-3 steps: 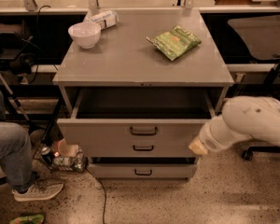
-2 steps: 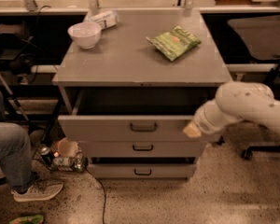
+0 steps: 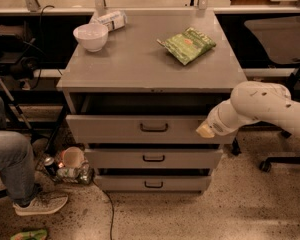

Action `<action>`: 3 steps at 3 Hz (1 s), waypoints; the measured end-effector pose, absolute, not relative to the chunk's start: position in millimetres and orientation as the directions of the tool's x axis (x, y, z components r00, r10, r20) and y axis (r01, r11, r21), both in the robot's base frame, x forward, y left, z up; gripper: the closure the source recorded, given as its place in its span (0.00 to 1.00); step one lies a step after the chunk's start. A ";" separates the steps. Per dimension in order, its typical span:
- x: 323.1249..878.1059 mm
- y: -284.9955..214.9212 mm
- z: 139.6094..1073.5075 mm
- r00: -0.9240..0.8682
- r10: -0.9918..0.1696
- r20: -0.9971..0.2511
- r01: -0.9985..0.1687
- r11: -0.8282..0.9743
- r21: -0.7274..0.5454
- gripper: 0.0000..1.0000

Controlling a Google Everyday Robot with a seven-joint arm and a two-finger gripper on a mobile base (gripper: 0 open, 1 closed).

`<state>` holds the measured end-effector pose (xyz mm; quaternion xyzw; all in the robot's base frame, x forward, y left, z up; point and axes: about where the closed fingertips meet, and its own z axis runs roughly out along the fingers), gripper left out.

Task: Close top drawer

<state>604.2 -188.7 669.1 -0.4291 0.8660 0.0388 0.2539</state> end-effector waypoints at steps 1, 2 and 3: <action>605.1 -201.3 676.5 -0.508 -0.697 -0.506 -0.739 0.654 -0.160 1.00; 598.4 -212.9 679.3 -0.515 -0.682 -0.519 -0.719 0.674 -0.170 1.00; 597.2 -212.0 675.0 -0.526 -0.682 -0.509 -0.711 0.681 -0.178 1.00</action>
Offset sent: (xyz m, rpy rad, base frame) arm -0.0109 -0.0374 0.0175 0.0415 -0.0750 -0.0790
